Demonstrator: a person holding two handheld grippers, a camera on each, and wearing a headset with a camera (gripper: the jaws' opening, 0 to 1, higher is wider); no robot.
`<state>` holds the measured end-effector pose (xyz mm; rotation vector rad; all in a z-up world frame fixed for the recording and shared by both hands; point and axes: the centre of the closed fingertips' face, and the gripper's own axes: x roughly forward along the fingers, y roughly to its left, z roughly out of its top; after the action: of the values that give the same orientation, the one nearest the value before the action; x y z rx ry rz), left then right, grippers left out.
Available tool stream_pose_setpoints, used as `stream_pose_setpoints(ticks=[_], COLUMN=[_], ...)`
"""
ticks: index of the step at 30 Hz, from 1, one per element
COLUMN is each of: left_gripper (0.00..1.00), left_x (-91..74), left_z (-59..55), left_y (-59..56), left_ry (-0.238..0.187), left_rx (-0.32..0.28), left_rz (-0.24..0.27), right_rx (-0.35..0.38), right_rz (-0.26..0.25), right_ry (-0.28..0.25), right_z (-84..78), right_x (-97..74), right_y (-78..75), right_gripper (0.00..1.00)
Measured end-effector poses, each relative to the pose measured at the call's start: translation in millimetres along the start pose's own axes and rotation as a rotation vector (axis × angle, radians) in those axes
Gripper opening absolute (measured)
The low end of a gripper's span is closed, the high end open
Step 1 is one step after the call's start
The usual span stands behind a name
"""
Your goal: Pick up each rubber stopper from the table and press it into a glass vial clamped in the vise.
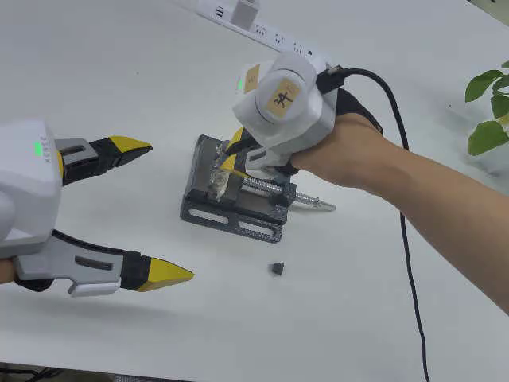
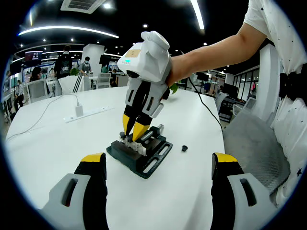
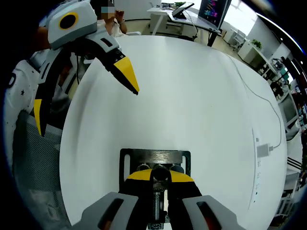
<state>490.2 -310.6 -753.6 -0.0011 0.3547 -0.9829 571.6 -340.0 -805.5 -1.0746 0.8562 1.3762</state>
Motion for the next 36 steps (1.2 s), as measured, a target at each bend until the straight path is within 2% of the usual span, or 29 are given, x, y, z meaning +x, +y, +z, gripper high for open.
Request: stream_pose_setpoints(ticks=[2,20,29,36], left_gripper=[0.9,0.89,0.89,0.89], left_x=[0.1,-2.2,-1.2,-0.6], left_z=[0.5,-0.7,-0.6,0.0], left_y=[0.0,0.1,-0.8,-2.1], left_ry=[0.001,0.004,0.005,0.003], left_rx=[0.003,0.002,0.003,0.002], left_rz=[-0.001,0.003,-0.001,-0.005], right_rx=[0.003,0.026,0.097,0.102], right_rz=[0.004,-0.001,0.004,0.011], right_ry=[-0.002,-0.035,-0.113,-0.11], right_z=[-2.8,-2.2,4.6,-1.1], right_x=[1.6,0.1,-14.7,-14.9], right_y=[-4.5,-7.2,-10.5,-10.6], right_gripper=[0.07,0.11,0.07,0.04])
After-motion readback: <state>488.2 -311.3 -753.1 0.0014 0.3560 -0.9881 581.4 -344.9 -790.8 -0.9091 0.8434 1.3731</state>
